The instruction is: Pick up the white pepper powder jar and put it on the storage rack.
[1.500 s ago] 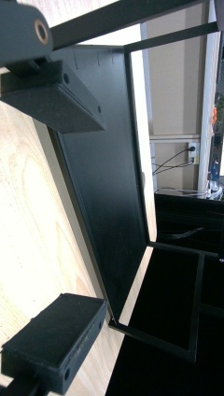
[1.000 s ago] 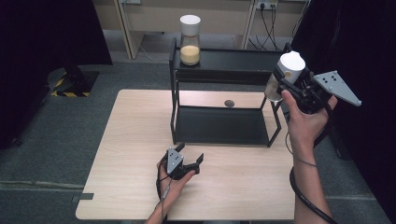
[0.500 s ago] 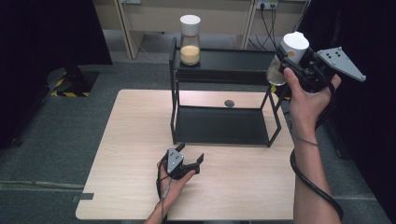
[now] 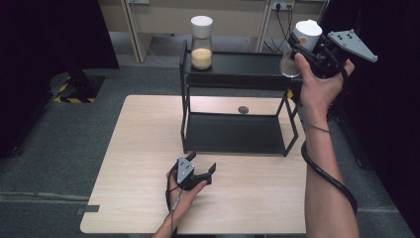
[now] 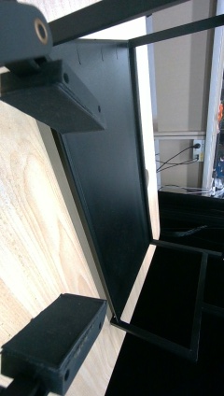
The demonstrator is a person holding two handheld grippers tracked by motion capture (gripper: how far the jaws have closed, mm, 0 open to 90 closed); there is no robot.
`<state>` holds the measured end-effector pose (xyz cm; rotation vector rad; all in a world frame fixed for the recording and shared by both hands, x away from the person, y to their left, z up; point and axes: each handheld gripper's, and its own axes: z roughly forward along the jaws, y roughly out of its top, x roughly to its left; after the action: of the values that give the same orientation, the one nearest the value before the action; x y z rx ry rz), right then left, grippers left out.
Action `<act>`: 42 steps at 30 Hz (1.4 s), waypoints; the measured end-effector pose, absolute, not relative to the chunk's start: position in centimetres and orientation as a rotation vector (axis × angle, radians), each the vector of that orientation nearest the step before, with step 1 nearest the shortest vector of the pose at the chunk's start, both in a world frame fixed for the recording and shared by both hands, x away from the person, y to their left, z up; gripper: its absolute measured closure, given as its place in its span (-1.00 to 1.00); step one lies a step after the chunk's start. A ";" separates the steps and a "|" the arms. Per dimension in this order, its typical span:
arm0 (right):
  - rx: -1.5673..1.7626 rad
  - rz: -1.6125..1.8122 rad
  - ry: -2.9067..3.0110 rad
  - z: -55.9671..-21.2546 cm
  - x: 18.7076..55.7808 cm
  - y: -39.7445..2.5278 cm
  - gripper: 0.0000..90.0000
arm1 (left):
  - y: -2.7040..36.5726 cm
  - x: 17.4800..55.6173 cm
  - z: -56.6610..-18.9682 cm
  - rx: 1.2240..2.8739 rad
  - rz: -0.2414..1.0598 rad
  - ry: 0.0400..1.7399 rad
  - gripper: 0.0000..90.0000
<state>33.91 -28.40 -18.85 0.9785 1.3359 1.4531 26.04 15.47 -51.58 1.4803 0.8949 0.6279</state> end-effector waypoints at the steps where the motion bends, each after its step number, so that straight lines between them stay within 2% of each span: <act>1: 0.984 1.450 1.335 -18.8 34.1 -28.3 -0.31 | 15.5 26.0 -51.6 1.480 0.629 0.895 -0.74; 29: 1.075 1.363 1.343 -17.7 39.5 -28.0 -0.31 | 15.5 26.0 -51.6 1.491 0.631 0.878 -0.74; 42: 1.099 1.346 1.356 -18.7 40.7 -27.8 -0.31 | 15.5 26.0 -51.7 1.490 0.635 0.862 -0.74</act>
<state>40.74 -27.81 -18.74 1.0987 1.3560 1.3463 25.99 15.55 -51.71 1.4905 0.8617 0.6354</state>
